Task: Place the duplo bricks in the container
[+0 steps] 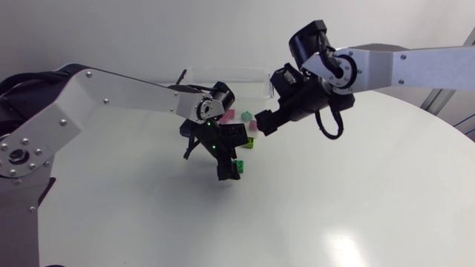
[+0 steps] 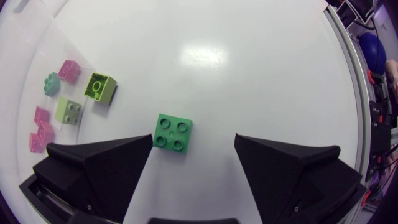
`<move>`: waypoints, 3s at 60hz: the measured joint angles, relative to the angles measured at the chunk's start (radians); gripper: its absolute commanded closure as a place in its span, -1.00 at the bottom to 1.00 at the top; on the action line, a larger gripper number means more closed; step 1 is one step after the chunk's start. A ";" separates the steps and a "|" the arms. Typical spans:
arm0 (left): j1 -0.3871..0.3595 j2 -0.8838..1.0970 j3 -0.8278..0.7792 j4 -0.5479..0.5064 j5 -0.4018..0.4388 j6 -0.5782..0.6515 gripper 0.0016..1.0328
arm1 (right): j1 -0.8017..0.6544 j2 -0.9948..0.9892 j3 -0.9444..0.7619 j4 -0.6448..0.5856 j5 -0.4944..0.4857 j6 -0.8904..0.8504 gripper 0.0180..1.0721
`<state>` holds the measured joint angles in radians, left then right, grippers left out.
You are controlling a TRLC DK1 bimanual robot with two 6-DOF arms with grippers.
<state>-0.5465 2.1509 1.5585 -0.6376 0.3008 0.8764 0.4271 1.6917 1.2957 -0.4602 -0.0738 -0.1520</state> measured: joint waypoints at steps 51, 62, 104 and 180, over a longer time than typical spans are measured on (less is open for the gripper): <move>-0.018 0.150 0.256 -0.247 -0.014 0.042 0.38 | 0.004 -0.102 -0.209 0.047 0.038 0.101 -0.91; -0.019 0.150 0.256 -0.247 -0.022 0.042 0.10 | 0.004 -0.105 -0.215 0.046 0.038 0.100 -0.91; -0.014 0.174 0.262 -0.322 -0.135 -0.035 -0.55 | 0.001 -0.131 -0.247 0.046 0.045 0.100 -0.91; -0.076 0.397 0.716 -0.632 -0.180 -0.346 -0.10 | -0.077 -0.229 -0.321 0.046 0.025 0.069 -0.91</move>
<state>-0.6228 2.5481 2.2742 -1.2694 0.1211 0.5308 0.3500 1.4628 0.9745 -0.4145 -0.0486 -0.0826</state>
